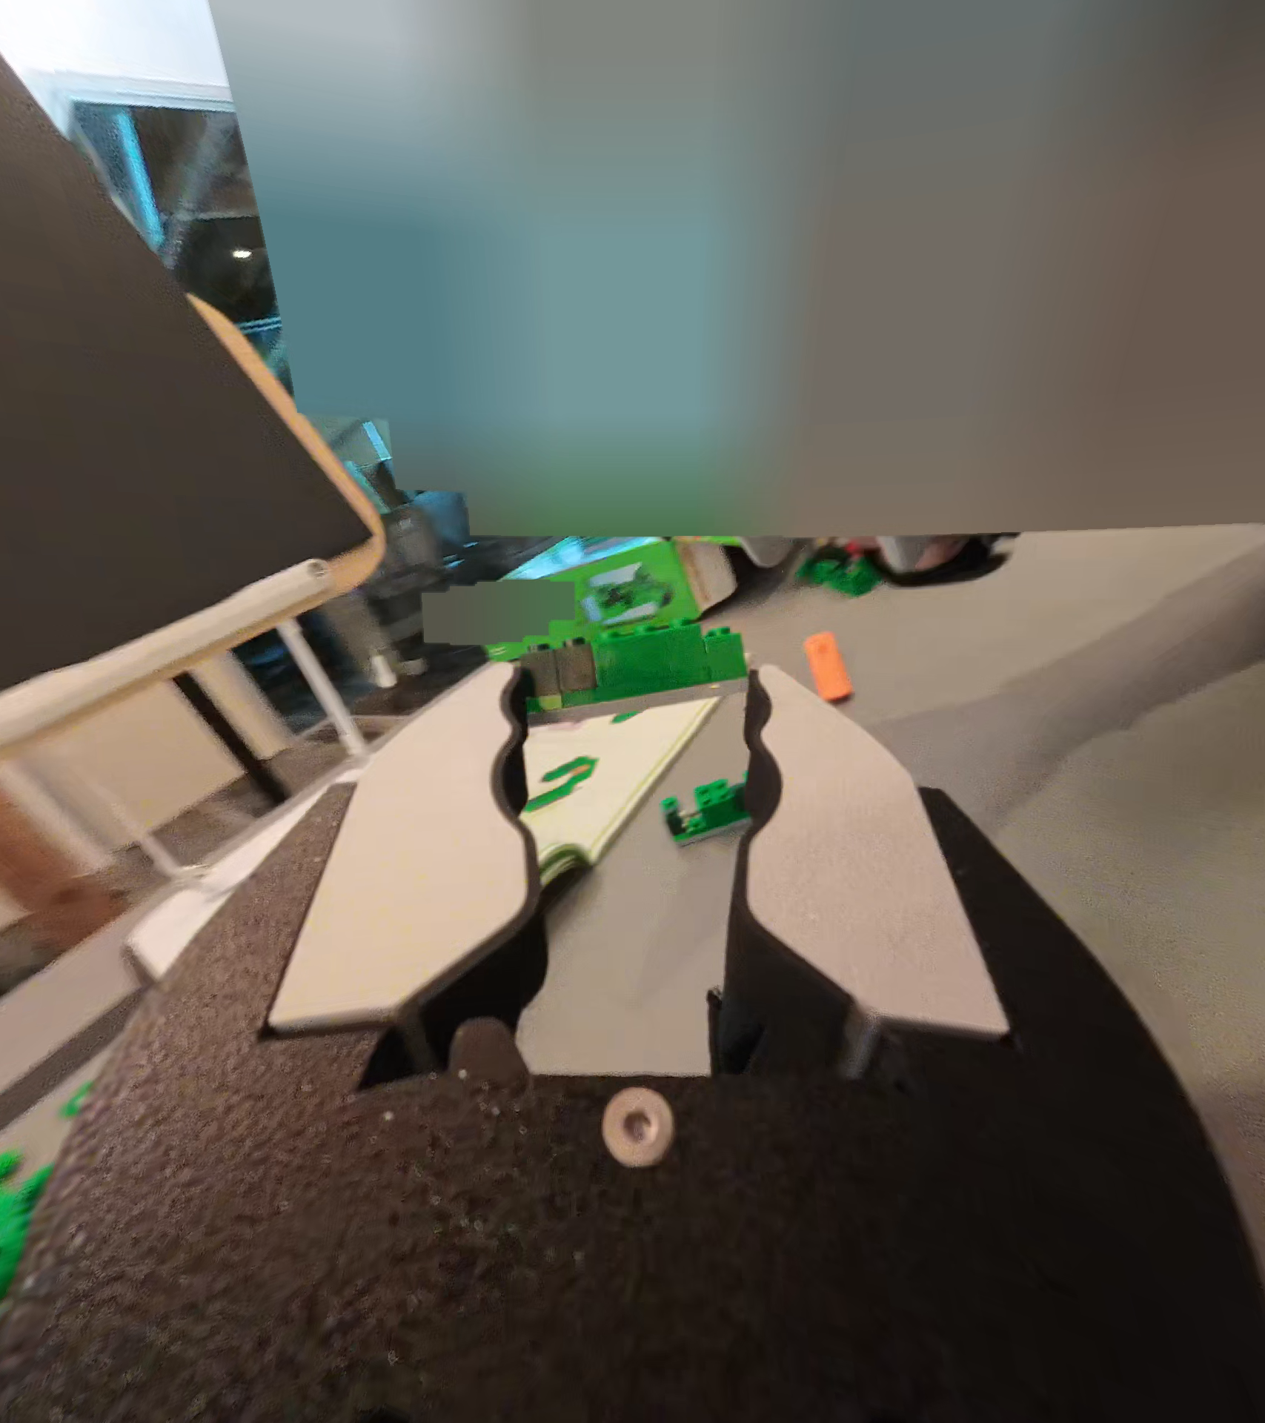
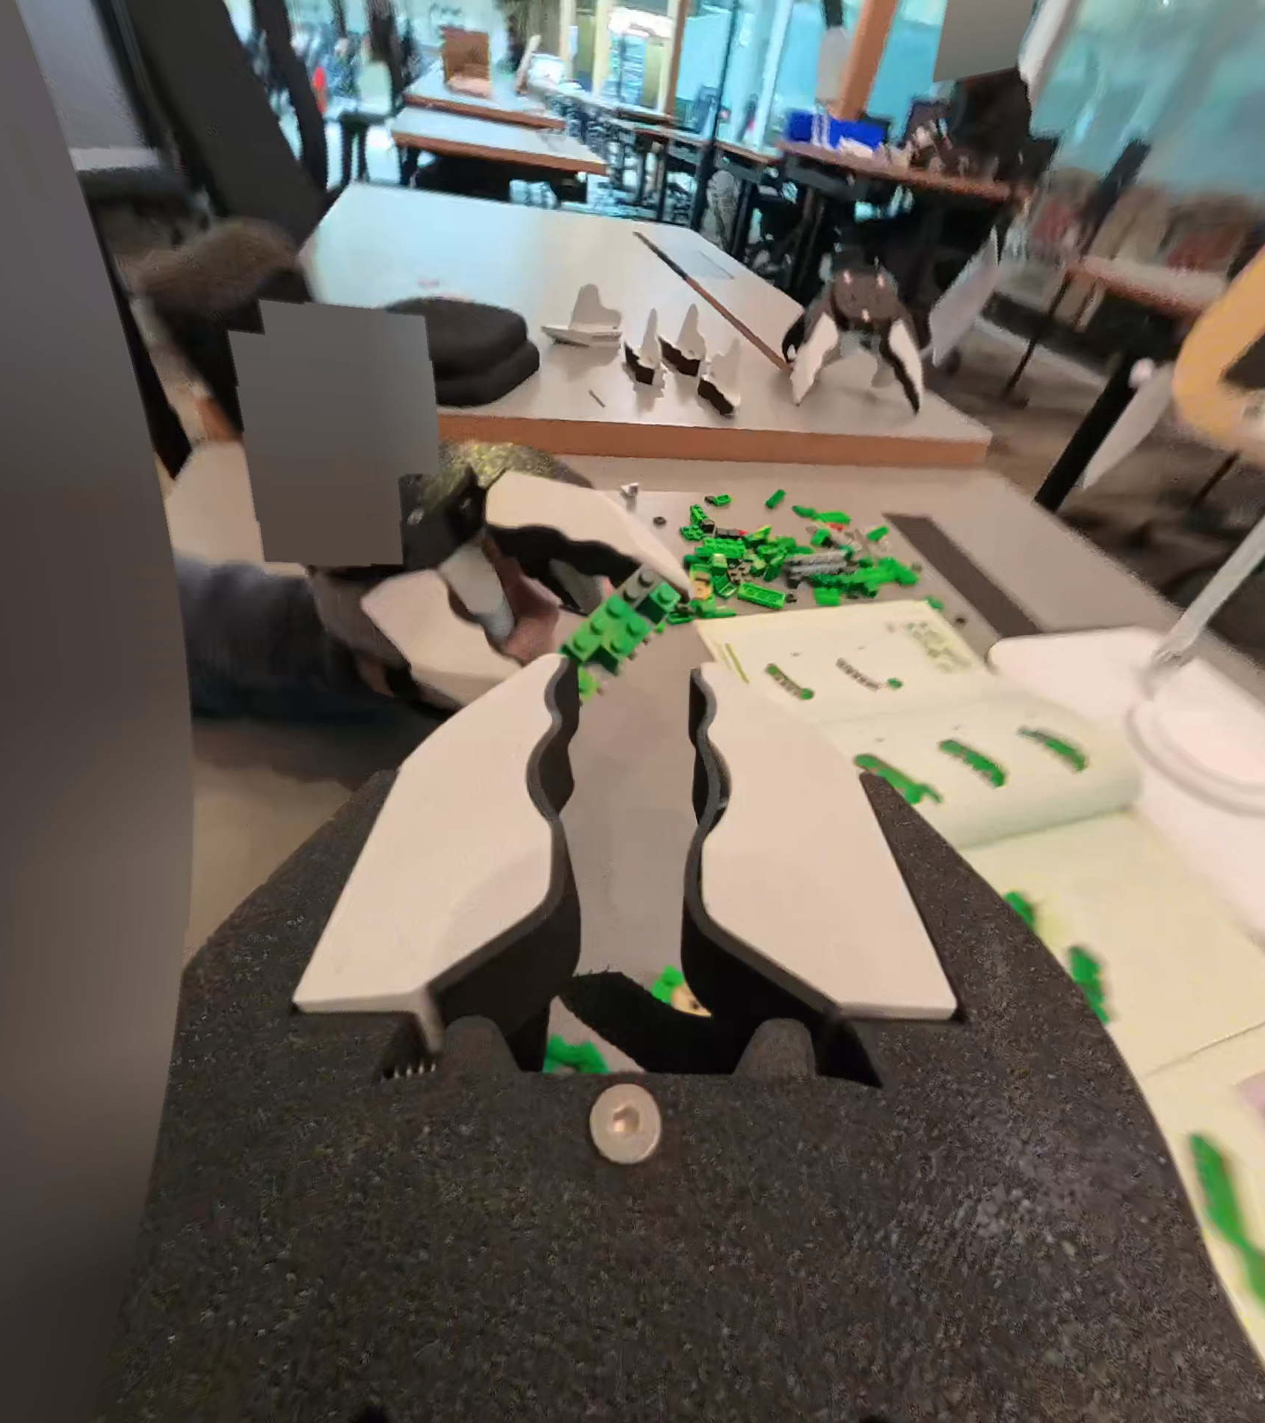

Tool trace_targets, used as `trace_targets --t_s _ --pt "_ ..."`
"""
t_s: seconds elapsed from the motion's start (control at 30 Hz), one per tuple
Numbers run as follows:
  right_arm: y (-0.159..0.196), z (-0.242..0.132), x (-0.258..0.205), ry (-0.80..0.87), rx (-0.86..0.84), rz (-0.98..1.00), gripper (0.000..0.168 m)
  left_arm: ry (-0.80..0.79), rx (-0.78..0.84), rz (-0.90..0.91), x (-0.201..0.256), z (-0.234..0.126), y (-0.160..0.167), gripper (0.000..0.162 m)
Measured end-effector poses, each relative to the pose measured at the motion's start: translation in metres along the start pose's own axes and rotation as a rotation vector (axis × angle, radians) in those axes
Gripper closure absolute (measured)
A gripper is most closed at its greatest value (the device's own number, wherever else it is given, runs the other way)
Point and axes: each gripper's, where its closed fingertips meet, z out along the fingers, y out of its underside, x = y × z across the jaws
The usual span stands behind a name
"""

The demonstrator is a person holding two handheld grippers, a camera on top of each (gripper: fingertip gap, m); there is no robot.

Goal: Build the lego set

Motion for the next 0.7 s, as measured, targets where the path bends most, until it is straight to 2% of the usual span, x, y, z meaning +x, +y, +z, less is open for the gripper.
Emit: trace_targets --t_s 0.1,0.23,0.4,0.47,0.6,0.63,0.7 --pt "0.0 0.011 -0.002 -0.021 -0.021 0.165 0.138 -0.04 -0.067 0.152 0.003 0.004 0.007 0.108" --pt "0.014 0.023 0.004 0.047 -0.135 0.151 0.136 -0.055 -0.111 0.275 0.007 0.006 0.011 0.108" --pt "0.027 0.032 -0.004 -0.002 -0.247 0.194 0.14 -0.053 -0.119 0.31 0.01 0.005 0.013 0.108" --pt "0.028 0.033 -0.006 -0.028 -0.252 0.213 0.149 -0.051 -0.119 0.32 0.01 0.005 0.012 0.108" --pt "0.027 0.032 -0.007 -0.056 -0.254 0.238 0.149 -0.05 -0.094 0.314 0.011 0.004 0.01 0.108" --pt "0.028 0.032 -0.006 -0.052 -0.257 0.233 0.15 -0.047 -0.088 0.308 0.012 0.005 0.01 0.106" --pt "0.034 0.029 0.004 -0.006 -0.287 0.194 0.15 -0.003 -0.107 0.298 0.016 0.006 0.015 0.085"
